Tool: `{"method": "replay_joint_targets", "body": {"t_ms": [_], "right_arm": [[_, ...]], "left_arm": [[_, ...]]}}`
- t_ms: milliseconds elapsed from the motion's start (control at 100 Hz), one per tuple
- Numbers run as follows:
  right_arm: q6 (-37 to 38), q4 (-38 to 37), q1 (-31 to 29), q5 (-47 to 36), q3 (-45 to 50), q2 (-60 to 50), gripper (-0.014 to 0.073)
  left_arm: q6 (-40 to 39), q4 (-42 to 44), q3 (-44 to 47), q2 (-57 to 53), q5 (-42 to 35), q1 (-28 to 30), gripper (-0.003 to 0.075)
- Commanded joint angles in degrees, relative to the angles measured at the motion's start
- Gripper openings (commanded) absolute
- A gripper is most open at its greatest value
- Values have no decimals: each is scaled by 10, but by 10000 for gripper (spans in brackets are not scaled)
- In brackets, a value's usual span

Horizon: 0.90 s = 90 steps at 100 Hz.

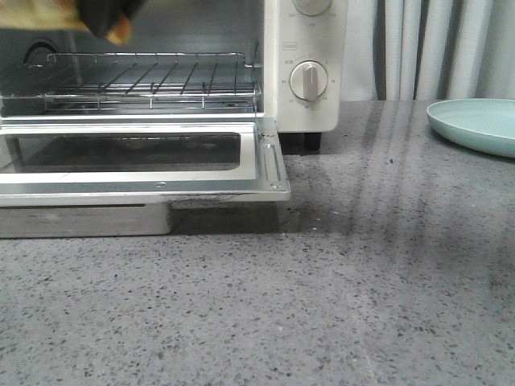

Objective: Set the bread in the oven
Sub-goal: 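Lift the croissant with the right gripper and carry it into the oven, then lower the croissant onto the wire rack and open the right gripper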

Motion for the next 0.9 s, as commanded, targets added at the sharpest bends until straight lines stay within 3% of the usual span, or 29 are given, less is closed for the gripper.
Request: {"method": "replay_joint_targets", "body": {"t_ms": [0,220,520,610,780,890], "right_arm": [[6,-17,-23,-49,-36,-7,-69],[6,-17,-62,-61,-71,27,-69],[6,-22,-67,-75,-94,66,-49],[8,-23,-71,-82,-94,68,55],[65,-44,-81,-100,-94,68,419],[66,-45,-87,-90,-94,68,543]], "left_arm": [[-1,-25,-19,5,-29,1,-21],[-1,-26,-19,5,-18,1,-21],[-1,-26,-19,5,-17,1,-21],[-1,-28,-19,5,-8,1,-21],[-1,-30,-19,5,15,1,-21],[-1,-31,-19,5,19,1,-22]]}}
